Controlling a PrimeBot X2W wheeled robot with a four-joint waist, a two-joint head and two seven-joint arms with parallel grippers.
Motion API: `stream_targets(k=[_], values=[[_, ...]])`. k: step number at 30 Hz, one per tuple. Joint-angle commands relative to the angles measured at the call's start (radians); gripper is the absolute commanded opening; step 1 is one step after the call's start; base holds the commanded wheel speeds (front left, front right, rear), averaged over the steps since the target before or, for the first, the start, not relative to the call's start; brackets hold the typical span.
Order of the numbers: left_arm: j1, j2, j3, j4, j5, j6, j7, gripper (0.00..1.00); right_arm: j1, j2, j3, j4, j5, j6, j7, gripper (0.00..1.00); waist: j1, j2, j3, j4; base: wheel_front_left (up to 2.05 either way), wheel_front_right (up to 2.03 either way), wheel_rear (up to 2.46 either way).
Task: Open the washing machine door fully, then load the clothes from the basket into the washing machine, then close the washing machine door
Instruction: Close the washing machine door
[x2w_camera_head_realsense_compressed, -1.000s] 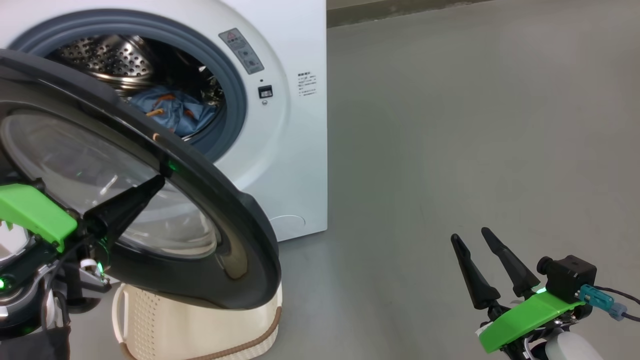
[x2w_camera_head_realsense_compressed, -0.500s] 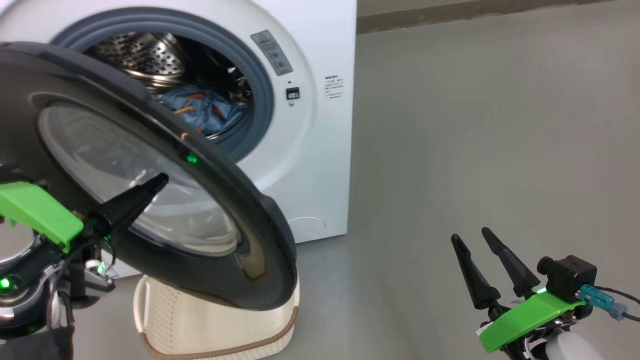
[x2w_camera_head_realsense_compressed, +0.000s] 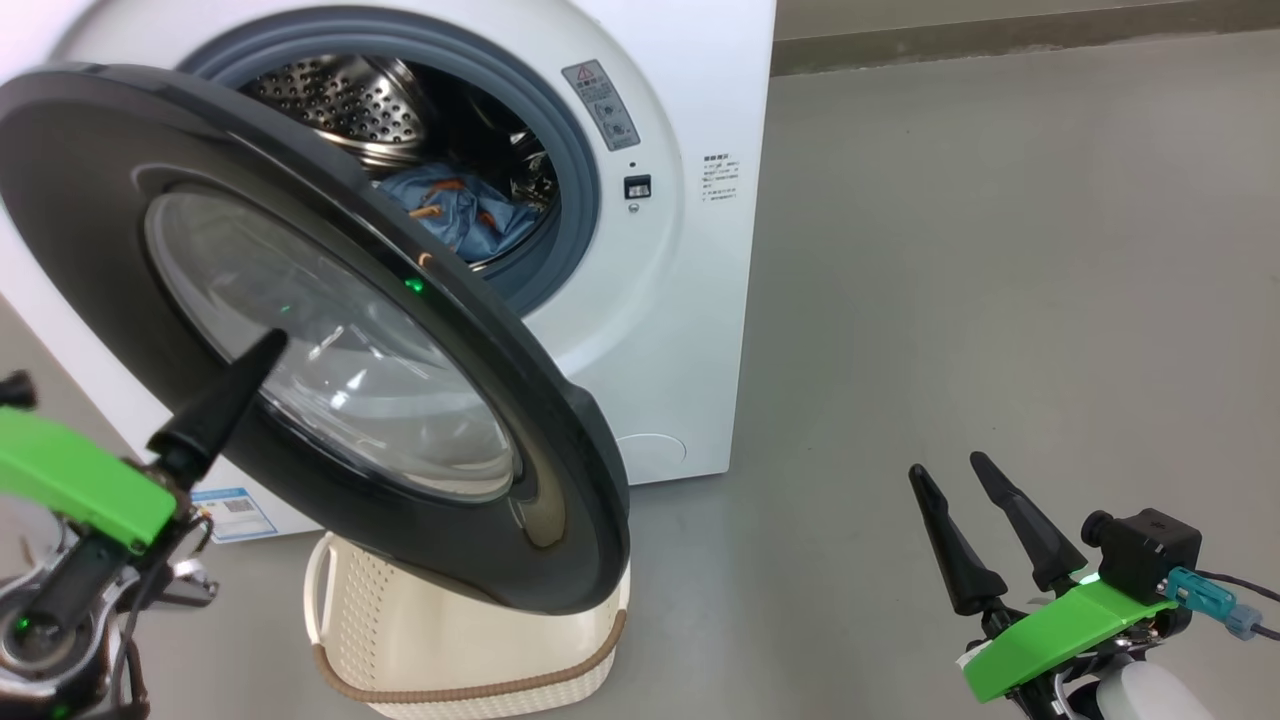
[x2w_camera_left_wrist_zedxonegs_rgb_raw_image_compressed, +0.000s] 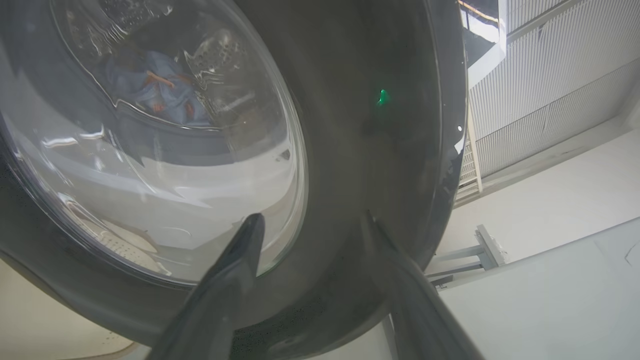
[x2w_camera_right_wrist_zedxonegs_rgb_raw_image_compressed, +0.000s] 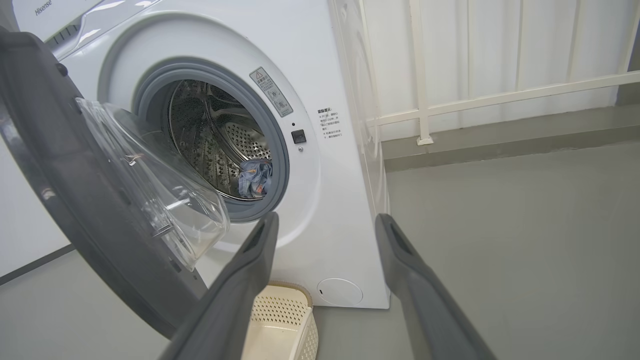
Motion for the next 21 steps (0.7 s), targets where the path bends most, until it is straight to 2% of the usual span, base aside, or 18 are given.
stream_targets(k=[1, 6, 10, 12, 19, 21], values=[[0.0, 0.04, 0.034, -0.035, 0.055, -0.042, -0.053, 1.0, -0.02, -0.011, 0.013, -0.028, -0.013, 0.002, -0.012, 1.0, 0.0, -0.0001, 0.001, 0.003, 0.0, 0.0, 0.0], [0.072, 0.031, 0.024, -0.03, 0.182, -0.135, -0.215, 1.0, -0.021, -0.013, 0.01, -0.033, -0.011, 0.002, -0.012, 1.0, 0.0, -0.0001, 0.004, 0.004, 0.0, 0.0, 0.0], [0.129, 0.019, 0.013, -0.017, 0.27, -0.182, -0.358, 1.0, -0.021, -0.014, 0.007, -0.035, -0.011, 0.002, -0.012, 1.0, 0.0, -0.0001, 0.009, 0.002, 0.0, 0.0, 0.0], [0.147, 0.02, 0.007, -0.01, 0.294, -0.189, -0.394, 1.0, -0.023, -0.014, 0.007, -0.035, -0.011, 0.002, -0.012, 1.0, 0.0, -0.0001, 0.01, 0.0, 0.0, 0.0, 0.0], [0.238, 0.009, -0.057, 0.028, 0.397, -0.211, -0.622, 1.0, -0.028, -0.016, 0.001, -0.035, -0.011, 0.002, -0.012, 1.0, 0.0, -0.0001, 0.011, -0.006, 0.0, 0.0, 0.0], [0.273, 0.023, -0.095, 0.042, 0.45, -0.212, -0.703, 1.0, -0.029, -0.02, -0.001, -0.035, -0.018, 0.002, -0.012, 1.0, 0.0, -0.0001, 0.01, -0.008, 0.0, 0.0, 0.0]])
